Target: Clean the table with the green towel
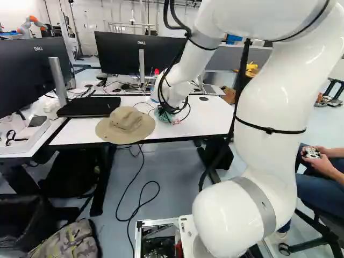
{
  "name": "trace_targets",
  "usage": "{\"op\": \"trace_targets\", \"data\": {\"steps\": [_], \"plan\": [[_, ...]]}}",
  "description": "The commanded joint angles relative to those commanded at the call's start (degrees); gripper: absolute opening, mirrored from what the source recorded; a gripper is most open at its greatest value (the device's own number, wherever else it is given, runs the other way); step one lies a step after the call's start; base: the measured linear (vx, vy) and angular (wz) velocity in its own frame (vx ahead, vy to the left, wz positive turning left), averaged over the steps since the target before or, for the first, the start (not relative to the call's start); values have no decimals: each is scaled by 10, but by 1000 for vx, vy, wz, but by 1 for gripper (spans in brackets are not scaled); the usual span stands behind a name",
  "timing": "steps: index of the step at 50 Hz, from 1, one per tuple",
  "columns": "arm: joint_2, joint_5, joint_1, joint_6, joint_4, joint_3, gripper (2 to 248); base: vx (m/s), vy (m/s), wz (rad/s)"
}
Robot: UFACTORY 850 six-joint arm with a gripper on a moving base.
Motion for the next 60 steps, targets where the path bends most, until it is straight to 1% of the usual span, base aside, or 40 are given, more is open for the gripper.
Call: {"op": "trace_targets", "data": {"steps": [6, 11, 27, 42, 60], "plan": [[15, 0, 1, 0, 0, 18, 62, 0, 0, 0], [26, 0, -3, 0, 0, 30, 62, 0, 0, 0], [46, 0, -30, 0, 0, 52, 62, 0, 0, 0], [48, 0, -61, 0, 0, 54, 62, 0, 0, 0], [25, 0, -97, 0, 0, 29, 62, 0, 0, 0]]}}
